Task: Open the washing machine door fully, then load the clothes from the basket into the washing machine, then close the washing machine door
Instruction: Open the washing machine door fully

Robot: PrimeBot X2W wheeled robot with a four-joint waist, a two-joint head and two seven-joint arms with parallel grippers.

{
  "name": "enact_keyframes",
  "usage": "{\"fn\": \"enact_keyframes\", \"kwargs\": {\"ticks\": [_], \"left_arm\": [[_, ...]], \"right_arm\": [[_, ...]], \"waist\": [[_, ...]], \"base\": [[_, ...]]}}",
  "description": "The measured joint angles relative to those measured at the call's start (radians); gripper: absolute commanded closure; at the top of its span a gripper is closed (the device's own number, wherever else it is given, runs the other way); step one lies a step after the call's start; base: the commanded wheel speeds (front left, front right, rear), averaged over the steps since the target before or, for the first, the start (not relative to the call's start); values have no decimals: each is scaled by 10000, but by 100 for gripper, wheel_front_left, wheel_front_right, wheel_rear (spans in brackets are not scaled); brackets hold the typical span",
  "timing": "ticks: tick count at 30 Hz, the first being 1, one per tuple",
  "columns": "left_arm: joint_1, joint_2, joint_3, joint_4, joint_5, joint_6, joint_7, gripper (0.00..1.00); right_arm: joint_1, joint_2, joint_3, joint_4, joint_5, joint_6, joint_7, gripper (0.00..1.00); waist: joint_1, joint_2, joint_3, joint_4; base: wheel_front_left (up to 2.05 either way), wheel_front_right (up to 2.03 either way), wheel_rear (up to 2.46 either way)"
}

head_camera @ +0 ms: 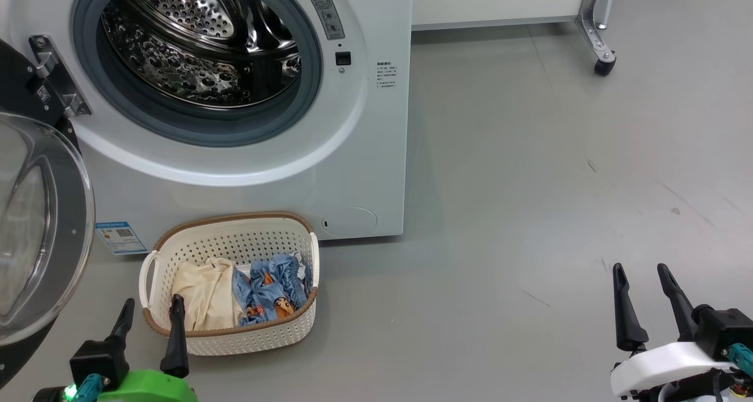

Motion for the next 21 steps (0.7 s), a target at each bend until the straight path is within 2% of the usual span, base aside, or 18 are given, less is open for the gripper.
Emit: {"fn": "enact_keyframes", "kwargs": {"ticks": [21], "left_arm": [[-8,-50,50,-86,88,2,0,0]], "right_arm": [[147,150,-36,-71,0,0,0,0]], "waist": [[0,0,195,238]], "base": [[0,0,0]]}}
